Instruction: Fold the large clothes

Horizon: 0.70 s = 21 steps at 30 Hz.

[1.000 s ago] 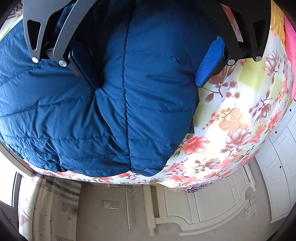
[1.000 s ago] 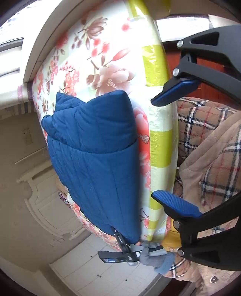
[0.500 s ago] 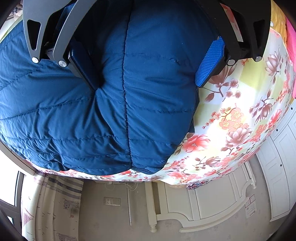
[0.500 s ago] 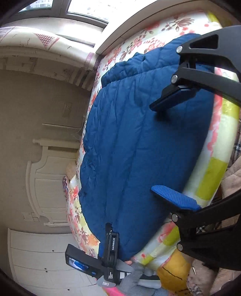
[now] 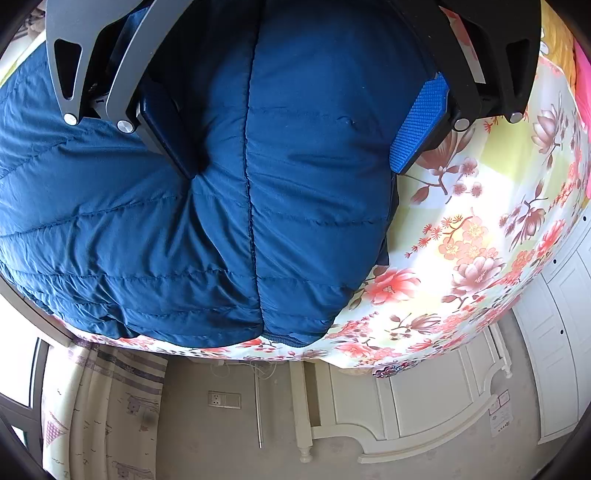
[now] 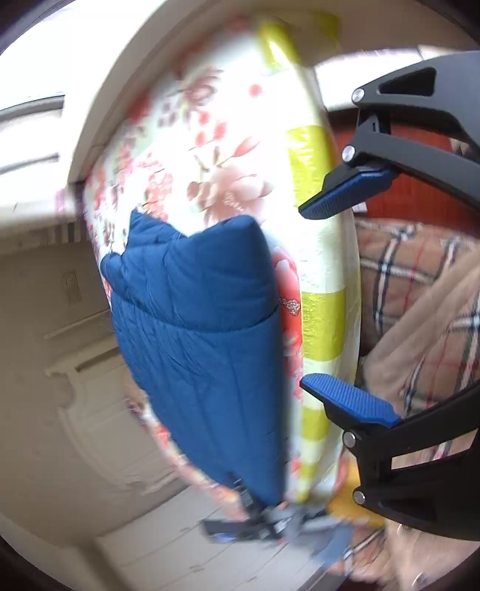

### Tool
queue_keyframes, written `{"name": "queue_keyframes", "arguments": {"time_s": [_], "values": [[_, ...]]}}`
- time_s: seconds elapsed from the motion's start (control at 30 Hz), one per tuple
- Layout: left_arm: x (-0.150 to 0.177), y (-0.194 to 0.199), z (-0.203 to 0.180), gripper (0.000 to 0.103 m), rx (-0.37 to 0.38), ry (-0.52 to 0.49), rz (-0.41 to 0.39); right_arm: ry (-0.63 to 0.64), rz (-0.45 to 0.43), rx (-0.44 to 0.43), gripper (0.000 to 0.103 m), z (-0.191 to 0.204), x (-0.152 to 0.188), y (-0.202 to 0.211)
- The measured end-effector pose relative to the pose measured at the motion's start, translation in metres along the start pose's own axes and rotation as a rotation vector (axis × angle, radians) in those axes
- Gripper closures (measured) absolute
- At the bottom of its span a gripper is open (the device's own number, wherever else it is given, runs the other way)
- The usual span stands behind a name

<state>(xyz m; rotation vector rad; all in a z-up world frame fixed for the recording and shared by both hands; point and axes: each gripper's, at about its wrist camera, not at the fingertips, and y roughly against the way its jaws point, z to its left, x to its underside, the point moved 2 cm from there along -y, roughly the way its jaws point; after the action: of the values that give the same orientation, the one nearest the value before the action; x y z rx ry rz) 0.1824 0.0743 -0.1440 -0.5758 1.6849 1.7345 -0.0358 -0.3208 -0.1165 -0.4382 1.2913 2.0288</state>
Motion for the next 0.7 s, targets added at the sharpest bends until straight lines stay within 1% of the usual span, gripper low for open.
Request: {"name": "queue_keyframes", "arguments": {"time_s": [0.1,0.17,0.2,0.23,0.27,0.33,0.4,0.43,0.47,0.5,0.53,0.57,0.6,0.63,0.67,0.7], "values": [[0.0,0.0,0.0,0.004,0.004,-0.003,0.0,-0.067,0.008,-0.093,0.021,0.005,-0.008,-0.016],[0.0,0.0,0.0,0.004,0.002,-0.001,-0.003,-0.121,0.01,-0.125,0.021,0.009,-0.015,-0.032],[0.0,0.0,-0.001,0.004,0.0,0.0,-0.004,-0.172,0.012,-0.137,0.017,0.011,-0.019,-0.045],[0.0,0.0,-0.001,0.004,-0.002,0.0,-0.004,-0.205,-0.018,-0.134,0.011,0.015,-0.025,-0.054],[0.0,0.0,-0.001,0.004,-0.002,0.0,-0.006,-0.218,-0.037,-0.113,0.009,0.019,-0.031,-0.062],[0.001,0.0,-0.001,0.004,-0.003,-0.001,-0.008,-0.249,-0.084,-0.02,0.006,0.032,-0.046,-0.081],[0.001,0.0,-0.001,0.004,-0.003,-0.003,-0.011,-0.306,-0.132,0.031,0.006,0.04,-0.061,-0.1],[0.001,0.0,-0.001,0.004,-0.003,-0.004,-0.011,-0.334,-0.158,0.035,0.009,0.038,-0.064,-0.104],[0.001,0.001,-0.001,0.004,-0.003,-0.005,-0.012,-0.365,-0.189,0.048,0.016,0.034,-0.068,-0.107],[0.001,0.001,-0.001,0.004,-0.003,-0.007,-0.011,-0.401,-0.211,0.048,0.033,0.032,-0.072,-0.114],[0.0,0.002,-0.002,0.004,-0.007,-0.01,-0.005,-0.419,-0.232,0.026,0.049,0.03,-0.075,-0.117],[-0.002,0.005,-0.002,0.004,-0.011,-0.015,0.007,-0.412,-0.254,0.014,0.055,0.028,-0.076,-0.114],[-0.005,0.01,-0.004,0.005,-0.02,-0.023,0.016,-0.366,-0.275,0.011,0.064,0.032,-0.079,-0.113],[-0.009,0.017,-0.005,0.006,-0.036,-0.029,0.007,-0.321,-0.289,0.011,0.068,0.036,-0.083,-0.11],[-0.015,0.033,-0.009,0.006,-0.042,-0.03,-0.039,-0.3,-0.299,0.006,0.069,0.04,-0.085,-0.108],[-0.022,0.047,-0.015,0.006,-0.025,-0.032,-0.079,-0.283,-0.315,-0.002,0.07,0.043,-0.088,-0.105]]}}
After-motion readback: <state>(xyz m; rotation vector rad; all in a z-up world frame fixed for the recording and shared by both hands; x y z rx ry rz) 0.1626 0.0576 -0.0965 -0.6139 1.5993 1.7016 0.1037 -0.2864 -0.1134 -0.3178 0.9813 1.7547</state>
